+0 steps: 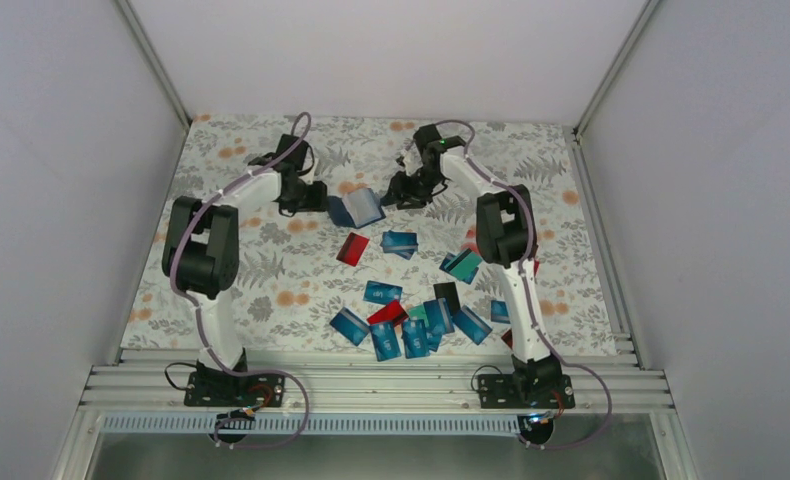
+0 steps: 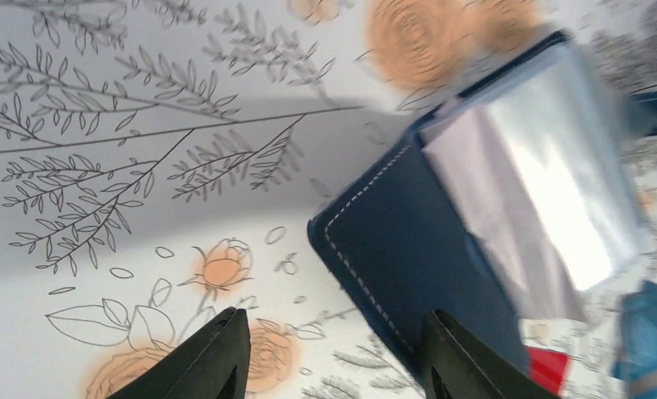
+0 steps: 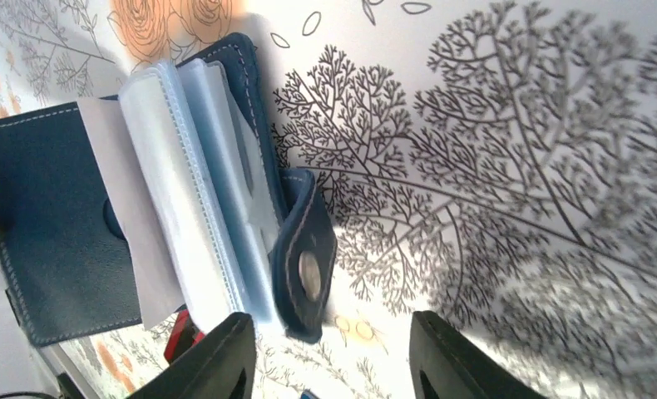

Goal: Put the credit cards into the card holder

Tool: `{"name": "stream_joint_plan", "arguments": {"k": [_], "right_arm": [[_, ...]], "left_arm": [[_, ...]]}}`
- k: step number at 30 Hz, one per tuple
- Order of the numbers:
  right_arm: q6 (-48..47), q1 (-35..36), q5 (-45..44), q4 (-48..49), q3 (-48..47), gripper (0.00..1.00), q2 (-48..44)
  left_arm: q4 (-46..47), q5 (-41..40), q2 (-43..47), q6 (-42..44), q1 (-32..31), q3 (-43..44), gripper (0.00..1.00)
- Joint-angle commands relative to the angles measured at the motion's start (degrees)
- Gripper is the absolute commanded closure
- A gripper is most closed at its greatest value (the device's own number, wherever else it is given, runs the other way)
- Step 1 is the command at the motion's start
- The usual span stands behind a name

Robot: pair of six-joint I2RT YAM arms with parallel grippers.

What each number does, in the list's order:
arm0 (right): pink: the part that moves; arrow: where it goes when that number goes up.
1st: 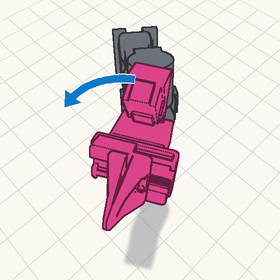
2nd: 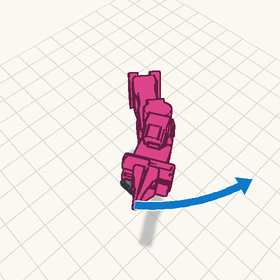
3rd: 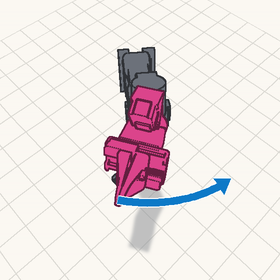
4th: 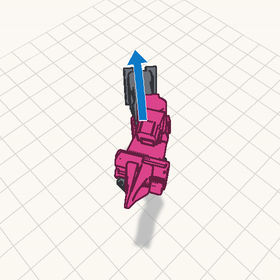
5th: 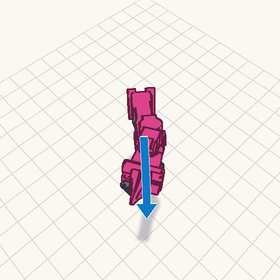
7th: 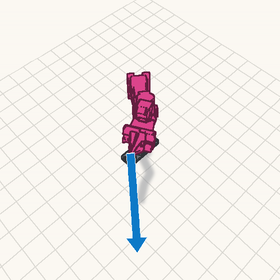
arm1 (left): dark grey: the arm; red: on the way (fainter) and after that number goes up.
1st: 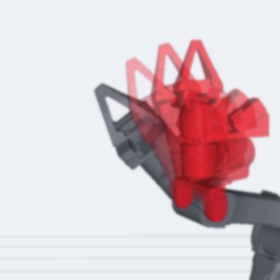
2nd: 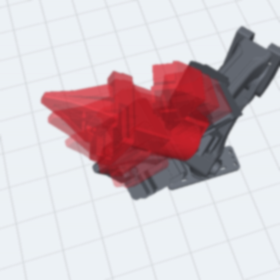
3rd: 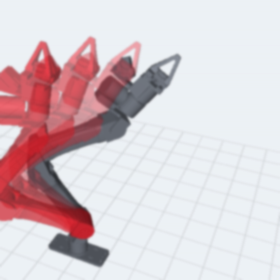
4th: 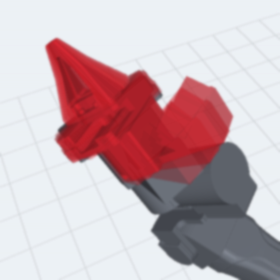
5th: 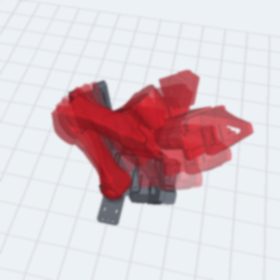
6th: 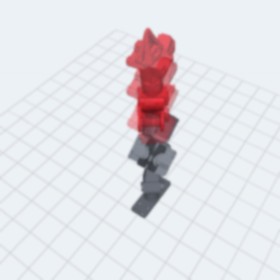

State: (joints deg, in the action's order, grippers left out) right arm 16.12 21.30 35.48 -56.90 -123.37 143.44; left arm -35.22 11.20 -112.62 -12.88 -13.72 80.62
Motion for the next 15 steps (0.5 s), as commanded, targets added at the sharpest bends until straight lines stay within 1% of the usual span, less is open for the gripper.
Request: {"name": "stream_joint_plan", "arguments": {"k": [1, 4, 6, 9, 11, 15], "right_arm": [[-1.08, -0.26, -3.58, -3.09, 0.59, 0.51, -6.52], [-0.76, -0.29, -5.33, -2.76, 4.33, 0.46, -11.07], [0.25, -0.32, -5.92, -1.19, 9.28, 0.42, -15.26], [2.38, -0.38, -5.39, 2.47, 18.73, 0.37, -22.81], [4.43, -0.38, -4.57, 5.05, 27.39, 0.35, -28.90], [6.72, -0.38, -2.13, 8.31, 41.10, 0.32, -39.24]], "left_arm": [[-0.55, 3.44, 4.53, -0.39, -0.64, -0.44, 0.47], [-1.26, 3.92, 6.79, -0.38, -1.09, -1.61, 0.43], [-1.57, 4.35, 8.54, -0.47, -1.48, -2.71, 0.41], [-1.84, 5.88, 11.53, -0.43, -2.77, -4.65, 0.40], [-1.67, 7.75, 13.97, -0.03, -3.90, -5.95, 0.39], [-0.48, 13.69, 17.84, 1.25, -6.70, -9.53, 0.38]]}}
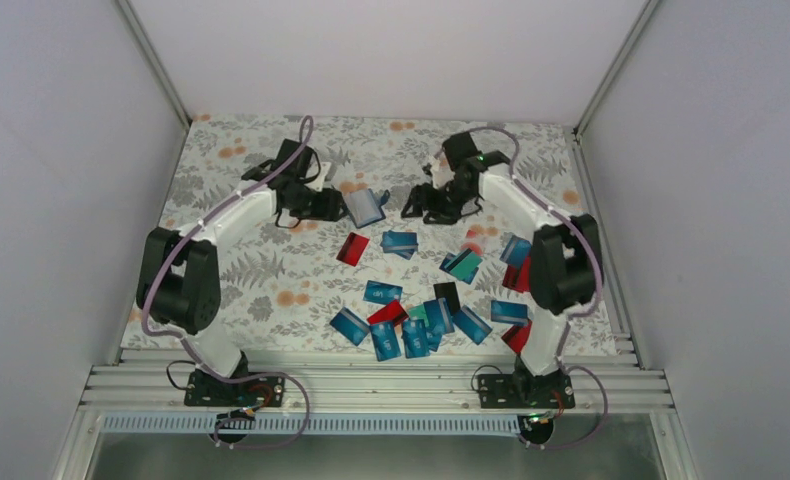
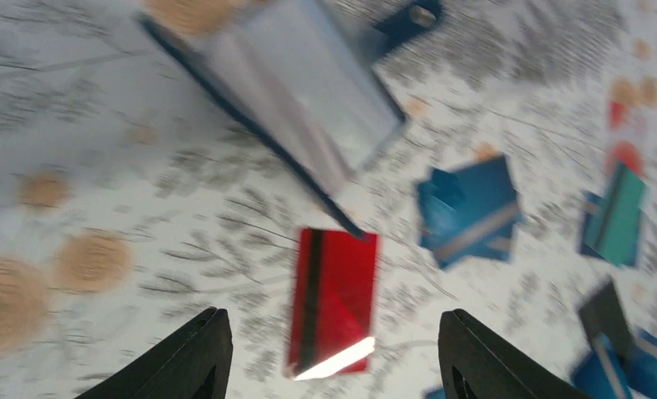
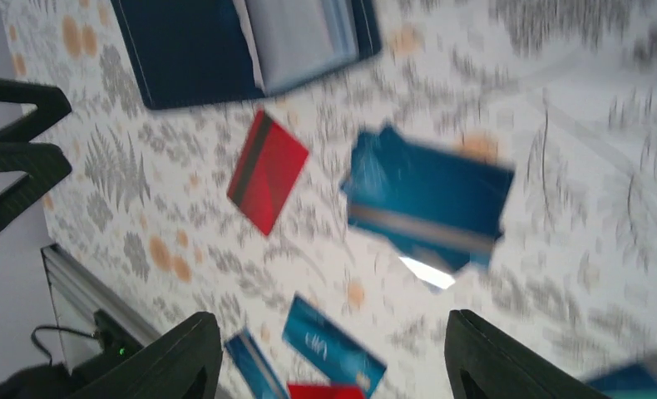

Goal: Put the credit cards into the card holder

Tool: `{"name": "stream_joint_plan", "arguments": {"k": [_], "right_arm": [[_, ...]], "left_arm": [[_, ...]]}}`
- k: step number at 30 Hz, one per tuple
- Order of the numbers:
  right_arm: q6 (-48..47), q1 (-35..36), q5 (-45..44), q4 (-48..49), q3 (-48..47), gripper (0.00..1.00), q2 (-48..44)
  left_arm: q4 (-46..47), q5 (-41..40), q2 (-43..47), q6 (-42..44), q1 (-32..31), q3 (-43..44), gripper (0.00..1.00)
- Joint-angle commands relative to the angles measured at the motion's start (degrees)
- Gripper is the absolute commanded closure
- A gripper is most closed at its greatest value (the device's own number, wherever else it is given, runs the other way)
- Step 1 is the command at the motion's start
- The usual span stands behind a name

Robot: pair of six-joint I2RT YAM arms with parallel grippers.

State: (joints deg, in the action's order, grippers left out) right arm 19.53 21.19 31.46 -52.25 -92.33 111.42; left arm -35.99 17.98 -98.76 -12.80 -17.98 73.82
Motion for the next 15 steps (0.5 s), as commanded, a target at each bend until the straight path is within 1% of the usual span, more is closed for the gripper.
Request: {"name": "stream_joint_plan", "arguments": {"k": [1, 5, 8, 11, 15], "right_arm": [[3.74, -0.25, 2.85, 4.06, 13.47, 0.32, -9.57], [5.88, -0.10, 6.94, 5.51, 27.50, 0.30, -20.16], [9.71, 0.67, 11.46, 7.97, 37.18, 0.29, -27.86], [14.07, 3.41, 14.21, 11.38, 44.58, 0.27, -34.04], [19.95, 7.62, 15.82, 17.49, 53.51, 0.26, -39.40]], "left_arm": [[0.71, 8.72, 4.75, 1.73, -3.46, -3.57, 0.38], [2.51, 14.28, 7.04, 3.62, -8.32, -7.63, 0.38], [3.85, 16.61, 7.57, 4.37, -13.73, -10.40, 0.38], [5.85, 17.36, 8.04, 3.54, -18.31, -12.65, 0.40], [6.74, 15.75, 7.69, 1.98, -22.74, -15.24, 0.44]]}}
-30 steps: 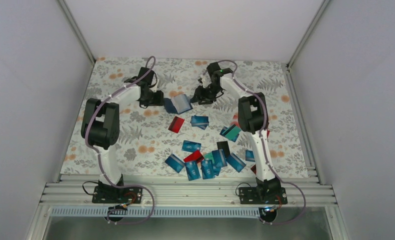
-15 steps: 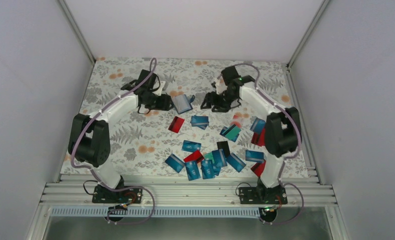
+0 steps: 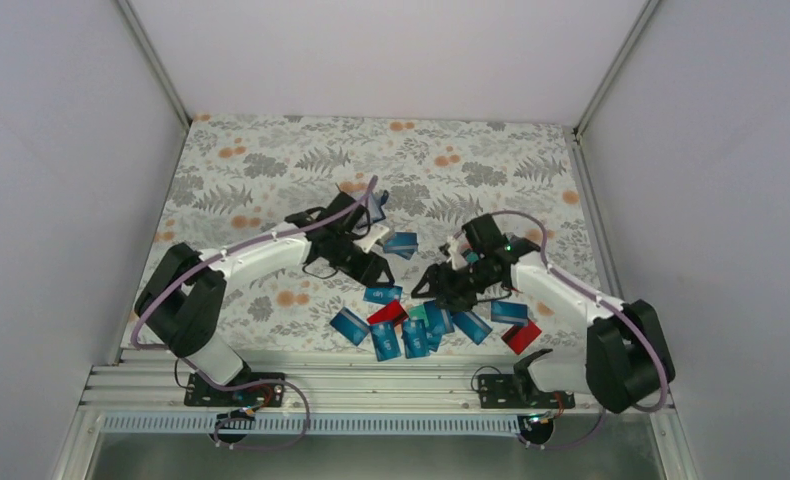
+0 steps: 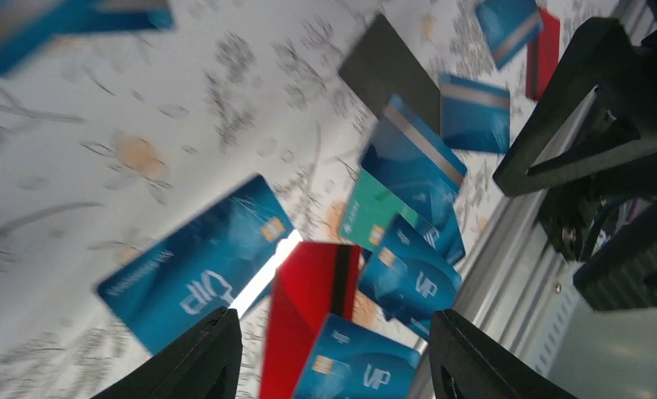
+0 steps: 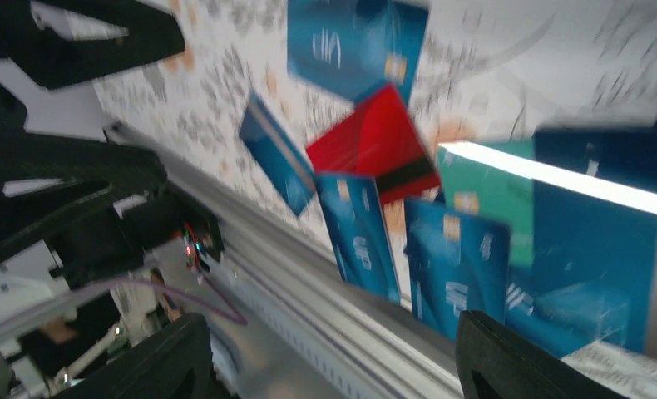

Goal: Put the credit cards into the card holder

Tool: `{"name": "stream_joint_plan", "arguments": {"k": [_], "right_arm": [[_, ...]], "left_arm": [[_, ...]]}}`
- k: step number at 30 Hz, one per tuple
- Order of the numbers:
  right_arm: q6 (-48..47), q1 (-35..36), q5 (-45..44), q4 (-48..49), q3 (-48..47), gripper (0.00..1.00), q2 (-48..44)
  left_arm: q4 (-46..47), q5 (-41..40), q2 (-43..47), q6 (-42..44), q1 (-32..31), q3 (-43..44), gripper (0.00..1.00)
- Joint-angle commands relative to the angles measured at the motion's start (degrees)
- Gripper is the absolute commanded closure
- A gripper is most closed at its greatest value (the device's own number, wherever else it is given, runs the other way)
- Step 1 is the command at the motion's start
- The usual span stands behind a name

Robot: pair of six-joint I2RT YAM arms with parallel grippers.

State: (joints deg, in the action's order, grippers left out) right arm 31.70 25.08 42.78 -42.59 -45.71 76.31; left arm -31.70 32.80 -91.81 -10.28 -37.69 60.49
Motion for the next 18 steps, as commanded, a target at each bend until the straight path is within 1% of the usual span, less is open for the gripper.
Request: {"name": "stream_joint_plan", "arguments": {"k": [1, 3, 5, 10, 14, 18], "right_arm": [[9.23, 4.40, 4.72, 10.12, 9.20, 0.26, -5.05], [11.72, 5.47, 4.93, 12.71, 12.51, 0.26, -6.17], [13.80, 6.04, 3.42, 13.41, 13.91, 0.26, -6.99], [22.69, 7.32, 3.96, 21.01, 19.30, 0.25, -10.62], [24.80, 11.03, 4.58, 25.20, 21.76, 0.28, -8.61], [23.14, 12.76, 4.11, 25.64, 20.39, 0.29, -4.27]], "left_arm": [[2.19, 0.30, 0.59, -0.71, -4.09, -2.44, 0.44], [1.36, -1.70, 0.50, -1.31, -5.93, -3.36, 0.45], [1.05, -3.85, 0.57, -1.99, -7.23, -4.40, 0.46], [2.25, -4.49, -0.63, -3.39, -9.41, -6.94, 0.47], [2.09, -5.46, -2.94, -3.41, -11.46, -6.62, 0.47], [2.21, -5.83, -4.47, -3.92, -11.76, -7.07, 0.47]]}}
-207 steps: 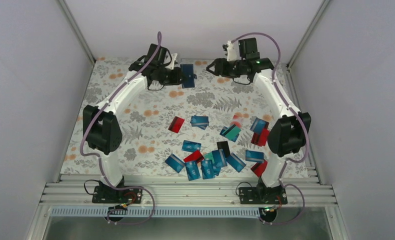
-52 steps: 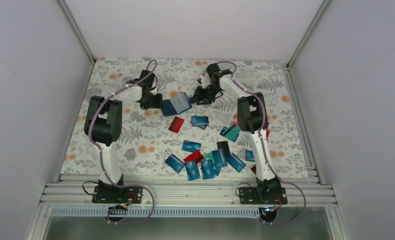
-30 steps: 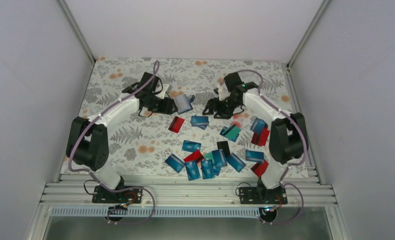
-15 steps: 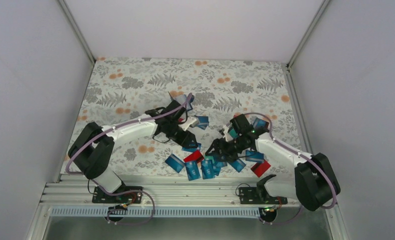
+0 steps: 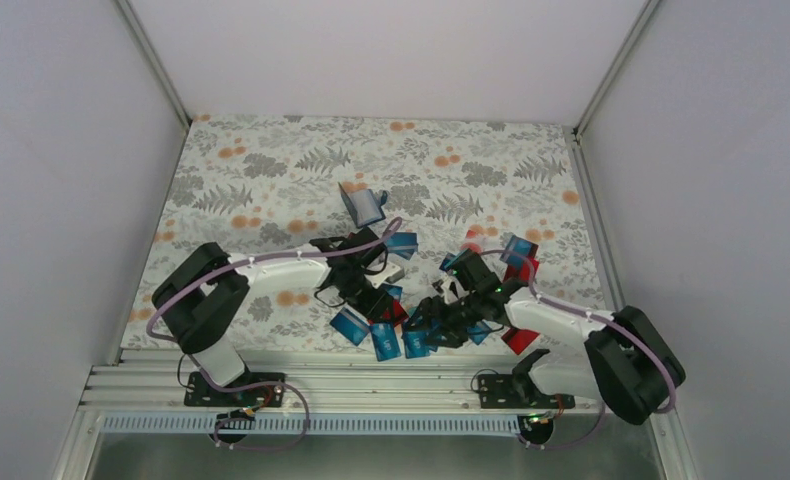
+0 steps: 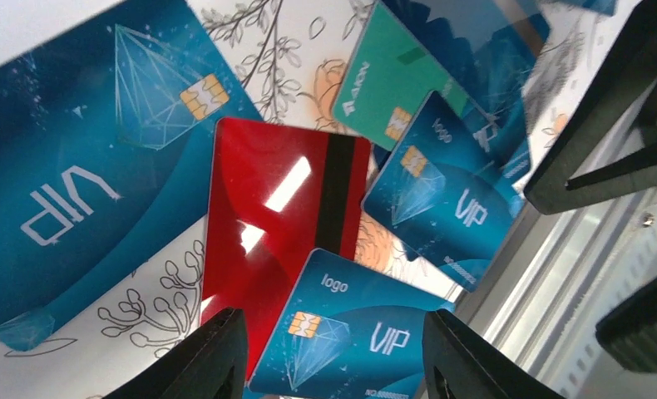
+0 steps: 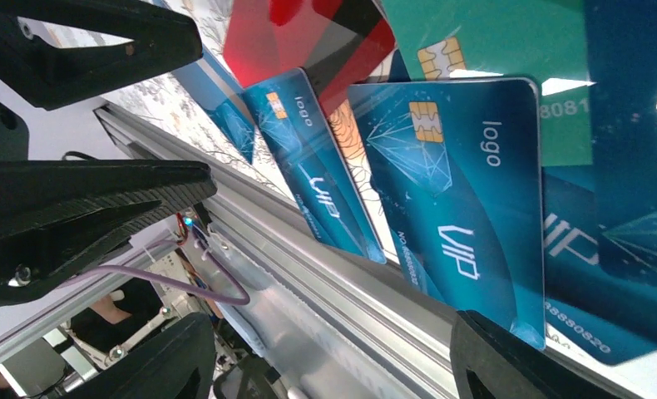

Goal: Put the credit cards into the card holder

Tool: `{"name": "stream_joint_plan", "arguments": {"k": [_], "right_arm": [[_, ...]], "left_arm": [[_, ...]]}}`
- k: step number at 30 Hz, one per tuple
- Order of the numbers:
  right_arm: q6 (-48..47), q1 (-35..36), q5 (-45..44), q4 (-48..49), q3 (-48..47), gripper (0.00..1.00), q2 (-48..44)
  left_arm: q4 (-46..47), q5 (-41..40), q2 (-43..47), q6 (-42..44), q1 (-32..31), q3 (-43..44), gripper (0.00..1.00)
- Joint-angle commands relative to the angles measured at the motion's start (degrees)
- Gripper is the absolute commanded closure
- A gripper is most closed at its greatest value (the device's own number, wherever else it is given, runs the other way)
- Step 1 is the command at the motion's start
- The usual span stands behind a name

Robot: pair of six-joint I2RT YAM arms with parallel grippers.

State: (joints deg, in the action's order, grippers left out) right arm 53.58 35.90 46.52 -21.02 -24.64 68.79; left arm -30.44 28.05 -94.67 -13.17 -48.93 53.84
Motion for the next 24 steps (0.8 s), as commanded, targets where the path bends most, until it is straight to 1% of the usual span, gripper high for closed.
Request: {"name": "stream_joint_plan", "arguments": {"k": [1, 5, 9, 12, 19, 24], "right_arm": [[0.70, 2.16, 0.10, 3.84, -1.09, 0.29, 4.07], [-3.01, 2.13, -2.03, 0.24, -3.04, 0.28, 4.88], [-12.25, 1.75, -7.35, -8.34, -10.25, 0.27, 8.53], [-16.03, 1.72, -7.07, -10.35, -13.90, 0.27, 11.49], [-22.00, 1.43, -11.17, -17.06, -21.00, 0.25, 15.03], [-23.09, -0.27, -12.82, -18.86, -24.79, 0.25, 17.36]], "left_arm": [[1.08, -1.07, -1.76, -1.19, -0.61, -0.72, 0.47], [1.23, -0.32, -2.66, -1.33, -1.17, -1.65, 0.47], [1.40, 0.49, -3.69, -1.51, -1.65, -2.47, 0.47], [0.20, 0.20, -4.83, -0.99, -2.06, -2.13, 0.48], [-2.32, 0.55, -5.68, -2.45, -2.45, -1.18, 0.48], [-5.23, -0.95, -4.24, -1.19, -2.43, 0.69, 0.48]]}}
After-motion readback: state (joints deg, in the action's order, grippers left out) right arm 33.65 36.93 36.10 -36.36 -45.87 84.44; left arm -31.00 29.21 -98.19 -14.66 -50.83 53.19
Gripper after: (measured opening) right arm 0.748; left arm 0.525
